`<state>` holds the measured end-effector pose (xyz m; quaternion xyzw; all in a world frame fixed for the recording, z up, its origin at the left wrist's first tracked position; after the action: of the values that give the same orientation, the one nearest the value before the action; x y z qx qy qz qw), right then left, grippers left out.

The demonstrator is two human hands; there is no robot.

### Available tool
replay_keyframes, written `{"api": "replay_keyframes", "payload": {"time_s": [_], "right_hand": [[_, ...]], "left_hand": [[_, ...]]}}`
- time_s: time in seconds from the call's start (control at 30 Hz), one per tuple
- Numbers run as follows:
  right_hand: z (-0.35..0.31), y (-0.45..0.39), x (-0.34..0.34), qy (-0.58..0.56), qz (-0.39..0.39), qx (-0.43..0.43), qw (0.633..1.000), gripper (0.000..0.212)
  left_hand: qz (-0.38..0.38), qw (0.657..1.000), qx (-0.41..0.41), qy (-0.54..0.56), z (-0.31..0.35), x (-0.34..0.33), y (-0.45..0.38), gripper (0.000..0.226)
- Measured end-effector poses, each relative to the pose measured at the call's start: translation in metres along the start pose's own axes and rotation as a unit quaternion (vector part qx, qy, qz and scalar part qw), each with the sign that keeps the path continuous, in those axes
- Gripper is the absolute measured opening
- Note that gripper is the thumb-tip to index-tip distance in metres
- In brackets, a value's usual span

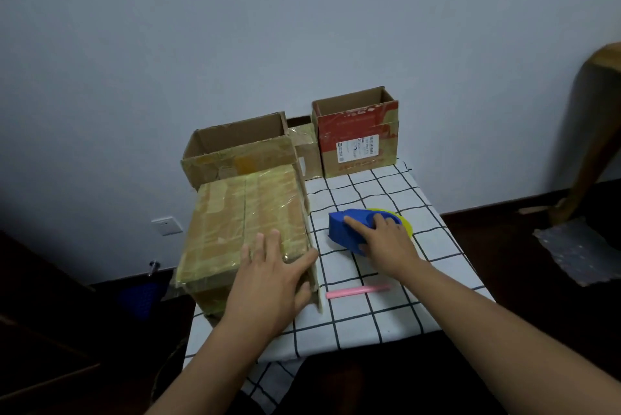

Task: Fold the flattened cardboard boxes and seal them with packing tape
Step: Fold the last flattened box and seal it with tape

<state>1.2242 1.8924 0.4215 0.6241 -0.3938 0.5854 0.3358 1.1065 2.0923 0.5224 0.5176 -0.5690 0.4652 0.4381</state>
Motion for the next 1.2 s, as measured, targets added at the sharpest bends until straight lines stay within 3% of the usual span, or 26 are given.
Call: {"api": "replay_keyframes", "payload": {"time_s": [0.13,0.3,0.33,0.4,0.47,0.53,0.6,0.7,0.77,0.83,0.9,0.97,1.03,1.1,1.2], "right_hand": [[0.001,0.006,-0.03,0.046,0.006,-0.02,0.999,0.074],[0.002,0.01,-0.043,0.042,-0.016,-0.039,0.998,0.064],[-0.001,0.01,-0.037,0.015,-0.004,-0.049,0.999,0.063],[-0.014,0.014,-0.015,-0.12,0.093,-0.07,0.986,0.056],[-0.04,0.025,0.009,-0.31,0.21,-0.032,0.927,0.048],[-0.076,0.04,0.027,-0.433,0.243,0.045,0.867,0.055],[-0.106,0.052,0.028,-0.469,0.23,0.078,0.849,0.068],[-0.128,0.054,0.022,-0.401,0.25,0.084,0.877,0.073],[-0.133,0.052,0.021,-0.346,0.291,0.084,0.888,0.069],[-0.136,0.052,0.018,-0.332,0.3,0.074,0.891,0.074],[-0.136,0.052,0.016,-0.33,0.291,0.07,0.895,0.078],[-0.136,0.052,0.016,-0.317,0.298,0.081,0.897,0.077],[-0.14,0.05,0.019,-0.298,0.307,0.093,0.899,0.072],[-0.144,0.047,0.02,-0.292,0.315,0.098,0.898,0.067],[-0.149,0.044,0.017,-0.314,0.312,0.092,0.892,0.067]], "left_hand": [[-0.027,1.0,-0.008,-0.002,0.001,-0.001,0.004,0.048],[-0.017,1.0,-0.013,-0.005,-0.003,0.002,0.004,0.047],[-0.029,0.999,-0.014,-0.001,-0.004,0.0,0.006,0.049],[-0.031,0.999,-0.016,0.022,-0.005,0.003,0.007,0.056],[-0.018,0.997,-0.013,0.067,-0.008,0.005,0.009,0.068],[-0.012,0.991,-0.003,0.133,-0.016,0.004,0.011,0.076],[0.004,0.981,0.0,0.196,-0.024,0.006,0.013,0.078],[-0.008,0.963,-0.002,0.269,-0.033,0.008,0.016,0.076],[-0.003,0.948,-0.004,0.32,-0.038,0.008,0.019,0.072],[0.074,0.927,0.021,0.366,-0.052,0.008,0.025,0.063],[0.181,0.888,0.132,0.403,-0.078,0.001,0.036,0.057],[0.226,0.834,0.255,0.434,-0.103,-0.01,0.05,0.058],[0.205,0.803,0.31,0.466,-0.115,-0.025,0.06,0.06],[0.16,0.784,0.315,0.51,-0.117,-0.039,0.064,0.059],[0.159,0.746,0.328,0.557,-0.121,-0.05,0.065,0.065]]}}
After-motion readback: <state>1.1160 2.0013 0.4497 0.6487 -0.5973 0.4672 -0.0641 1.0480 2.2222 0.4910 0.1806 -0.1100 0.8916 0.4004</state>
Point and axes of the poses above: each hand's wrist, its own y-axis away from the middle knuckle, its own x-axis out of the back of the hand, z = x × y, the point moved 4 cm from there along -y, towards the middle knuckle, and after that the axes turned 12 degrees about x, right-handed, at the moved point
